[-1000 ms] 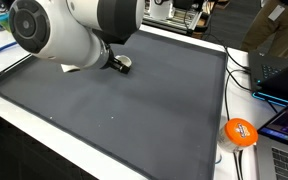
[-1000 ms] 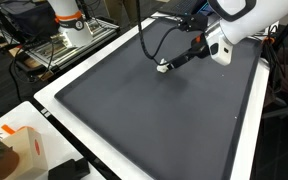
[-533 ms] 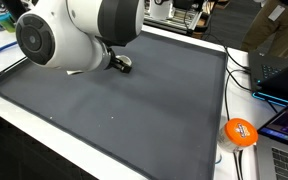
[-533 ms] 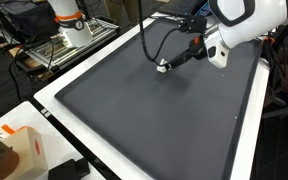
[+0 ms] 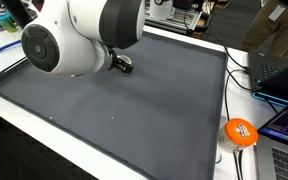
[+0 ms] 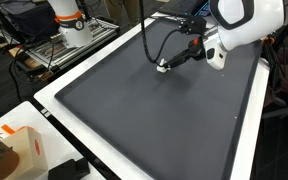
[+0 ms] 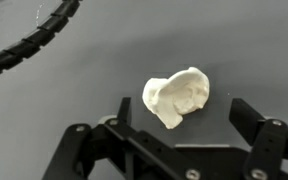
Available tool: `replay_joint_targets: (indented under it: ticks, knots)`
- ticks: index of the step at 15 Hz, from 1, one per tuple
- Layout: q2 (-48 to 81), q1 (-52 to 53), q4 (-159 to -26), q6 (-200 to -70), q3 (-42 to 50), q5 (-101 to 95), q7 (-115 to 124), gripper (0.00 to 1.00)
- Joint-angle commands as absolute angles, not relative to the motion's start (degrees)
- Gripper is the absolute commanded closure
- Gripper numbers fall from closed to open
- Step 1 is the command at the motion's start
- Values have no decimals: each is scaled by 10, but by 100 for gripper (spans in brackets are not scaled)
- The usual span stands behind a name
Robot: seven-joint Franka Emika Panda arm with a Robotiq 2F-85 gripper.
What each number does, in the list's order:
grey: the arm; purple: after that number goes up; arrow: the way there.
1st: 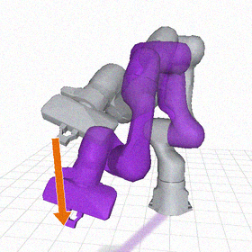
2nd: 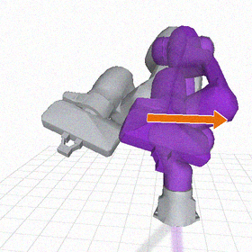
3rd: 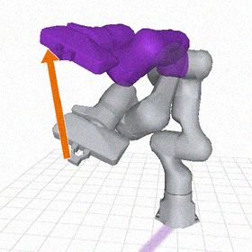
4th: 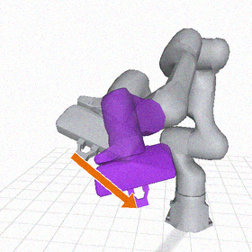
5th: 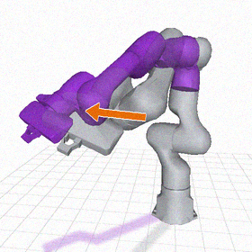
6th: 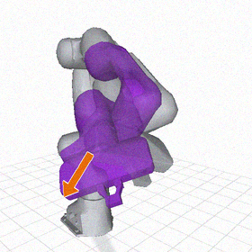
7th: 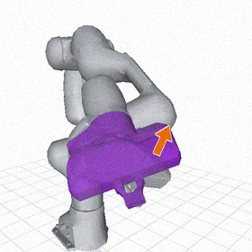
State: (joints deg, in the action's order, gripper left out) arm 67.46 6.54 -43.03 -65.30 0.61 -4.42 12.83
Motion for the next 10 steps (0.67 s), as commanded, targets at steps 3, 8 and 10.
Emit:
replay_joint_targets:
  ticks: [3, 8, 10]
  knots:
    - [654, 63, -425, -660, -1, -33, 137, 0]
    - [563, 65, -527, -733, -15, -27, 142, 0]
    - [524, 66, -582, -764, -17, -29, 152, 0]
